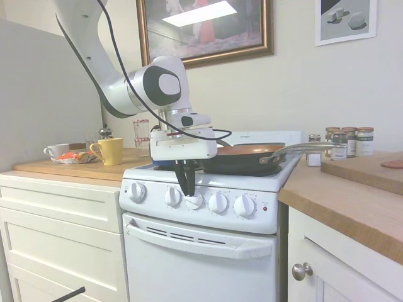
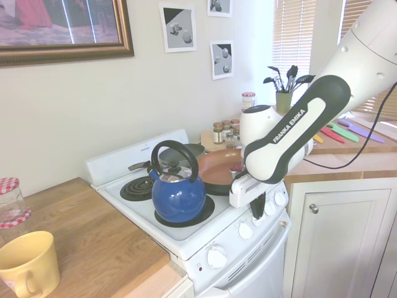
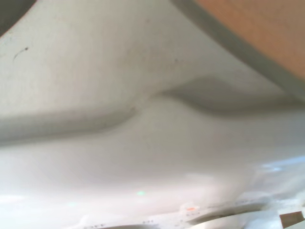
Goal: Turn on the stove on the top left
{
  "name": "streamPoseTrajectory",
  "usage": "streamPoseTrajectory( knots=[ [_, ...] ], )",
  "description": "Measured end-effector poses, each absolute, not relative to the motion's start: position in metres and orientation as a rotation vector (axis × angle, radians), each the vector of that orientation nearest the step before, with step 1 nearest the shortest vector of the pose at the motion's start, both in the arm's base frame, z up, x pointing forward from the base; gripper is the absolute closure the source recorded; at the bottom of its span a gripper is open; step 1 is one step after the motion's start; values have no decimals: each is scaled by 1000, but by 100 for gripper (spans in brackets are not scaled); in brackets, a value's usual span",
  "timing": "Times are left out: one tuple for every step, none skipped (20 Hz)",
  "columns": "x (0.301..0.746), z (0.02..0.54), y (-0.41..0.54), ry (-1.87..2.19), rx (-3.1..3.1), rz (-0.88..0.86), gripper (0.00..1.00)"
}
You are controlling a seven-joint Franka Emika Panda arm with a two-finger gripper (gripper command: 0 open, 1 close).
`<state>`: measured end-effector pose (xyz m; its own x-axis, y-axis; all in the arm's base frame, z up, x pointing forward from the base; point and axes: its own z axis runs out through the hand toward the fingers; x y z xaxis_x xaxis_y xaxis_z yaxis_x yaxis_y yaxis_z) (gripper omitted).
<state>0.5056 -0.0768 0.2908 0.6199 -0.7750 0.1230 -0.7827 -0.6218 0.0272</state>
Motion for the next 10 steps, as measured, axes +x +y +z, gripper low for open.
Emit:
streamPoseTrajectory(
  knots=[
    [506,291,-76,-1329,2757,152,100],
    [506,291,-76,-1332,2758,151,100],
    [506,291,-75,-1335,2759,149,100],
    [506,291,-75,-1343,2760,147,100],
    [506,290,-74,-1351,2762,143,100],
    [506,290,-73,-1356,2763,140,100],
    [506,289,-74,-1360,2764,135,100],
    [506,288,-74,-1364,2766,130,100],
    [505,286,-74,-1367,2768,124,100],
    [505,284,-74,-1372,2768,117,100]
  ],
)
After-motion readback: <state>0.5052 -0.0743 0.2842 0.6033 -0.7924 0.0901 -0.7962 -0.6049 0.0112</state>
